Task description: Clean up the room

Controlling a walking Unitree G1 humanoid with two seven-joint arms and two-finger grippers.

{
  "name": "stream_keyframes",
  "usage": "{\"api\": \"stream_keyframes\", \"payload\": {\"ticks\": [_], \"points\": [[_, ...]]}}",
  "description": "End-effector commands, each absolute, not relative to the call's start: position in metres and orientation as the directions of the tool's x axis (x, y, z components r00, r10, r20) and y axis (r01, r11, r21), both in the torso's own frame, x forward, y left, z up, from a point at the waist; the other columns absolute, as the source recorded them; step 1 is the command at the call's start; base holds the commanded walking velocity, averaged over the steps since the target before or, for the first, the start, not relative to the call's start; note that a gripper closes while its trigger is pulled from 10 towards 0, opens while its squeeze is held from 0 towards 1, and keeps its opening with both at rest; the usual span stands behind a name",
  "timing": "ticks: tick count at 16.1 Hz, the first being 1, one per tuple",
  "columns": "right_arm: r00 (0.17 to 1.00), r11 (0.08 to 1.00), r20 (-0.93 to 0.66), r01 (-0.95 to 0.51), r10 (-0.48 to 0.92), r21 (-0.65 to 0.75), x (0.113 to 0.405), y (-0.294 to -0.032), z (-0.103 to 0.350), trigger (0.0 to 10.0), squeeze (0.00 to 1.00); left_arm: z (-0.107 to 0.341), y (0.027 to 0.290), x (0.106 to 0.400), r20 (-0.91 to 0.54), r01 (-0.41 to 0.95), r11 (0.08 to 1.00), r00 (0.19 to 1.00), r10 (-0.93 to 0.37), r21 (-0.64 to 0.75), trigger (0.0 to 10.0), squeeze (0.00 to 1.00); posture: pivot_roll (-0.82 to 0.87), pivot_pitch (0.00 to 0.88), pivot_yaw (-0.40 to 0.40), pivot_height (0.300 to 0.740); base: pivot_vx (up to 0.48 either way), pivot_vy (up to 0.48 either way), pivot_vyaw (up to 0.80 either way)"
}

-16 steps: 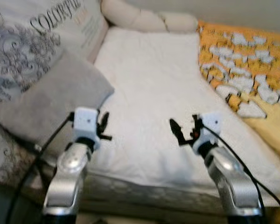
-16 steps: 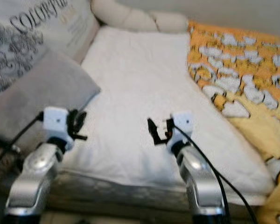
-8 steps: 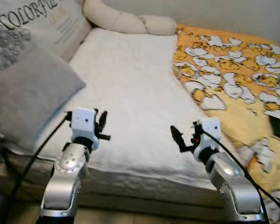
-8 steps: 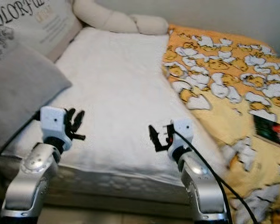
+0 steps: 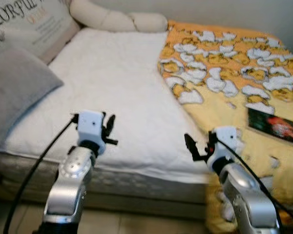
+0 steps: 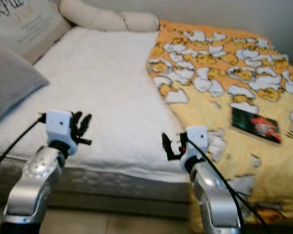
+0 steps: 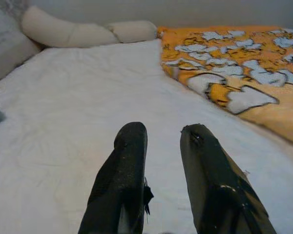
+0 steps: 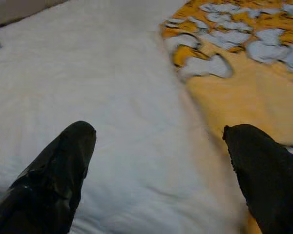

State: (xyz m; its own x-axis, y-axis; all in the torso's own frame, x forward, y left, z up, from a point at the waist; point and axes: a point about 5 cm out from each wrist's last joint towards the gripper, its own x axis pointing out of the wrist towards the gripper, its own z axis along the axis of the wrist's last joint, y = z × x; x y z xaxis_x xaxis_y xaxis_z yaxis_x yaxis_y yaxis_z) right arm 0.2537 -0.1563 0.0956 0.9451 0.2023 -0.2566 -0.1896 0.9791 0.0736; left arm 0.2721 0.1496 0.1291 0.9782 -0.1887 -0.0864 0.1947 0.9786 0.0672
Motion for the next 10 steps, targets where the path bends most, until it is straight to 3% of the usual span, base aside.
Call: {"api": "stream_keyframes", "payload": {"ticks": [1, 8, 10], "points": [[0.948, 0.984, -0.265, -0.164, 0.175, 0.065, 0.2522, -0.1646, 0.0962, 10.0, 0.00, 0.1302, 0.1409, 0.2732, -0.082, 0.222, 0.973, 0.973, -0.217, 0.061, 10.0, 0.05, -0.07, 0.000, 0.013, 0.740, 0.000, -0.480, 0.00], [0.943, 0.981, -0.268, -0.183, 0.195, 0.070, 0.2541, -0.1601, 0.0970, 10.0, 0.00, 0.1303, 0.1416, 0.2732, -0.076, 0.218, 0.974, 0.974, -0.213, 0.062, 10.0, 0.05, -0.06, 0.000, 0.009, 0.740, 0.000, -0.480, 0.00], [0.941, 0.979, -0.272, -0.186, 0.201, 0.081, 0.2543, -0.1593, 0.0966, 10.0, 0.00, 0.1316, 0.1419, 0.2734, -0.074, 0.215, 0.977, 0.974, -0.214, 0.001, 10.0, 0.00, -0.06, 0.000, 0.008, 0.740, 0.000, 0.000, 0.00]]}}
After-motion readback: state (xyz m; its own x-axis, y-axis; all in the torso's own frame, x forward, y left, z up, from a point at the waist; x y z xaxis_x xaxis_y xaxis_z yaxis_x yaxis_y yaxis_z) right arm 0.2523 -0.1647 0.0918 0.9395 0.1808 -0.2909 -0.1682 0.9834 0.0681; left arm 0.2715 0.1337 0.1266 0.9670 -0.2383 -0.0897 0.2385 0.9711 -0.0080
